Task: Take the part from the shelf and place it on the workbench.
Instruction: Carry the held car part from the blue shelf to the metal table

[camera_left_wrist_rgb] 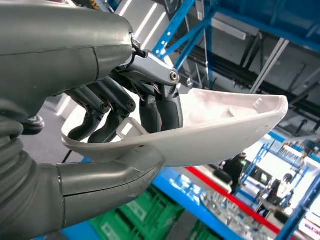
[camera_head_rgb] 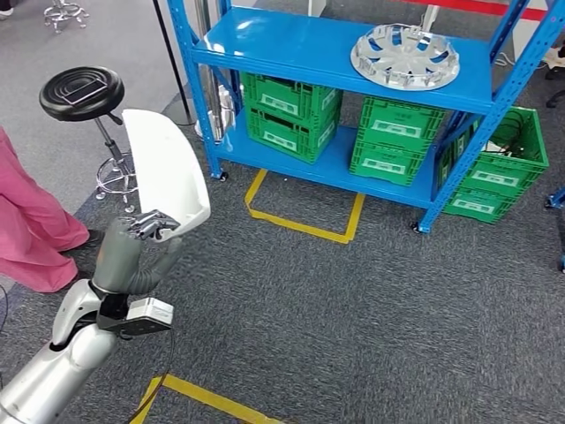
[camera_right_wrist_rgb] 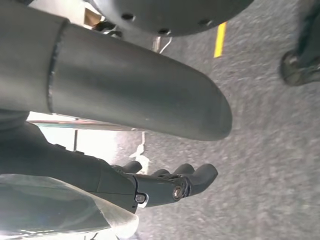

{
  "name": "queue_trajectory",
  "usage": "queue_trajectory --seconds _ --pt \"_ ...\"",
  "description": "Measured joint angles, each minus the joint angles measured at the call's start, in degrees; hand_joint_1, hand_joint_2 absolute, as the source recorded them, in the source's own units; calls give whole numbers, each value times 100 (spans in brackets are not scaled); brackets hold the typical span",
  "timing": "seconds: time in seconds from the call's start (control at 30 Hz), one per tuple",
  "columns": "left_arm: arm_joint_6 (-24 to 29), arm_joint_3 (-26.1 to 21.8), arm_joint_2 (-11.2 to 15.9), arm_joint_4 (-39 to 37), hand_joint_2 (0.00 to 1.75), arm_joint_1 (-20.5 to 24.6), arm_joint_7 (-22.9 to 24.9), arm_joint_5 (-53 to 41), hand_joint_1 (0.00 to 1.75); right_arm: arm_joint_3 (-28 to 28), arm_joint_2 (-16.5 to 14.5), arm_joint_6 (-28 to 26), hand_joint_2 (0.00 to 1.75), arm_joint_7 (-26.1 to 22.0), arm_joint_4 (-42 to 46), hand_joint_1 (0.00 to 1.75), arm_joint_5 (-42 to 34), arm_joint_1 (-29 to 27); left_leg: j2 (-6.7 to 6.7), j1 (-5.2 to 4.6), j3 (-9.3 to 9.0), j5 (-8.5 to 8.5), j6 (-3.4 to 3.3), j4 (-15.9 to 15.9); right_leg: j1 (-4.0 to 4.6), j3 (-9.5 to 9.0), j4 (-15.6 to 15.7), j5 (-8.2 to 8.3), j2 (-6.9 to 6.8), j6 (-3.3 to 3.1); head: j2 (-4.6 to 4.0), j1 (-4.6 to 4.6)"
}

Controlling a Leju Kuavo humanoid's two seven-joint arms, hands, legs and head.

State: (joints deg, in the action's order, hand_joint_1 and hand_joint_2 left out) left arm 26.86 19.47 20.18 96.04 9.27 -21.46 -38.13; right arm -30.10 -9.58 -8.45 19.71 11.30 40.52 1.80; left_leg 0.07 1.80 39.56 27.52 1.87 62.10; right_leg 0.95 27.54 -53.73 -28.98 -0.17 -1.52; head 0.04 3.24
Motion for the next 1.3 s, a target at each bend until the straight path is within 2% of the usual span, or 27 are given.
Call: queue_trajectory --seconds 0.03,0.07,0.1,0.13,0.17,0.2,0.23,0.3,0.33,0.4,0.47,0.57,0.6,0.63,0.67,0.73,0.77,0.8,0.9,0.97,1.0,1.07,1.1,1.13,1.17,1.23,1.3 --pt "-29 1 0 -2 175 1 -1 39 175 -3 -1 2 0 -1 0 0 7 -4 0 -11 54 291 4 360 6 94 -16 59 -9 -25 0 6" --pt "-52 2 -1 -3 175 0 -2 77 175 -7 -2 3 0 -3 0 0 16 -8 0 -19 97 457 14 748 12 186 -42 114 -20 -32 0 7" --pt "-70 3 -2 -7 175 -2 -5 110 175 -9 -3 3 0 -5 0 0 28 -10 0 -25 112 460 24 1064 18 278 -71 165 -30 -33 0 5" --pt "-87 4 -3 -11 175 -5 -10 140 175 -12 -3 2 0 -8 0 0 43 -11 0 -29 73 331 29 1240 21 376 -107 215 -38 -27 0 6" --pt "-101 4 -5 -16 175 -5 -16 167 175 -15 -4 -4 0 -10 0 0 59 -12 1 -31 -41 135 29 1228 23 476 -150 261 -43 -15 0 7" --pt "-113 4 -7 -19 175 -4 -25 189 175 -19 -4 -9 0 -12 0 0 72 -11 2 -31 -251 -25 22 1005 22 572 -201 299 -45 1 0 7" --pt "-119 4 -8 -20 175 -1 -33 203 175 -24 -4 -13 0 -14 0 0 84 -11 7 -37 -533 -38 10 632 28 658 -260 328 -45 21 0 9" --pt "-119 2 -11 -20 175 7 -54 216 175 -31 -8 -19 0 -17 0 0 98 -14 13 -60 -1045 208 -39 -147 39 774 -376 370 -45 67 0 4" --pt "-119 1 -12 -20 175 8 -65 219 175 -34 -10 -22 0 -17 0 0 102 -16 13 -78 -1168 335 -71 -365 38 803 -409 395 -48 95 0 1" --pt "-119 0 -17 -20 175 6 -81 224 175 -39 -12 -27 0 -16 0 0 104 -22 13 -89 -1176 338 -159 -469 16 844 -444 430 -47 166 0 1" --pt "-119 0 -25 -20 175 9 -93 226 175 -42 -11 -30 0 -10 0 0 109 -26 22 -77 -1120 248 -251 -488 -12 978 -664 240 -21 251 0 -14" --pt "-118 0 -38 -20 175 2 -98 226 175 -46 -12 -34 0 -7 0 0 119 -33 25 -70 -955 114 -296 -484 -79 1417 -1746 -394 5 359 -1 -34" --pt "-118 0 -40 -20 175 -6 -98 226 175 -47 -12 -35 0 -7 0 0 123 -37 24 -69 -905 78 -287 -481 -101 1495 -2018 -501 5 381 -1 -33" --pt "-118 0 -42 -20 175 -12 -98 226 175 -48 -12 -36 0 -8 0 0 128 -41 23 -67 -868 51 -273 -480 -120 1461 -2078 -500 5 397 -1 -34" --pt "-118 0 -44 -20 175 -17 -98 226 175 -48 -13 -36 0 -9 0 0 132 -44 21 -62 -846 31 -257 -479 -138 1301 -1892 -399 5 405 0 -33" --pt "-117 -4 -46 -20 175 -18 -98 226 175 -49 -12 -42 0 -14 0 0 144 -43 19 -51 -824 1 -216 -479 -163 754 -1055 -105 15 405 0 -34" --pt "-116 -10 -47 -20 175 -15 -98 226 175 -50 -12 -45 0 -16 0 0 150 -41 16 -51 -807 -14 -187 -472 -161 515 -665 -14 27 392 0 -33" --pt "-114 -17 -48 -20 175 -14 -98 226 175 -50 -12 -48 0 -23 0 0 157 -40 14 -52 -786 -35 -149 -469 -151 375 -420 24 38 373 0 -31" --pt "-112 -29 -51 -20 175 -30 -98 225 175 -51 -12 -50 0 -36 0 0 169 -50 10 -31 -730 -87 -28 -468 -116 354 -313 54 42 263 0 -26" --pt "-111 -37 -49 -20 175 -38 -99 226 175 -52 -12 -51 0 -37 0 0 172 -56 9 -13 -652 67 6 -293 -110 362 -260 114 19 157 0 -21" --pt "-111 -41 -48 -20 175 -41 -100 226 175 -52 -13 -51 0 -37 0 0 173 -56 8 -13 -549 243 8 -42 -106 370 -235 143 6 110 -1 -15" --pt "-111 -45 -45 -20 175 -58 -101 226 175 -52 -13 -51 0 -37 0 0 175 -57 7 -27 -246 650 7 725 -70 417 -235 175 -6 57 -1 -9" --pt "-111 -46 -44 -20 175 -75 -101 226 175 -52 -13 -50 0 -41 0 0 176 -60 7 -33 -131 771 6 1037 -52 443 -242 187 -8 41 -1 -9" --pt "-111 -48 -42 -20 175 -92 -101 226 175 -53 -13 -48 0 -49 0 0 177 -62 7 -39 -102 784 0 1168 -35 468 -252 197 -9 31 -1 -9" --pt "-111 -50 -41 -20 175 -105 -101 225 175 -54 -13 -46 0 -63 0 0 178 -65 8 -43 -184 687 -10 1062 -25 487 -266 205 -9 29 -1 -9" --pt "-111 -64 -40 -20 175 -113 -101 224 175 -55 -13 -40 0 -98 0 0 179 -68 11 -53 -587 341 -40 344 -16 513 -307 213 -8 39 -1 -8" --pt "-110 -84 -39 -20 175 -109 -101 223 175 -59 -13 -39 0 -126 0 0 179 -66 11 -72 -887 170 -73 -275 4 565 -373 216 -7 76 -1 -13"
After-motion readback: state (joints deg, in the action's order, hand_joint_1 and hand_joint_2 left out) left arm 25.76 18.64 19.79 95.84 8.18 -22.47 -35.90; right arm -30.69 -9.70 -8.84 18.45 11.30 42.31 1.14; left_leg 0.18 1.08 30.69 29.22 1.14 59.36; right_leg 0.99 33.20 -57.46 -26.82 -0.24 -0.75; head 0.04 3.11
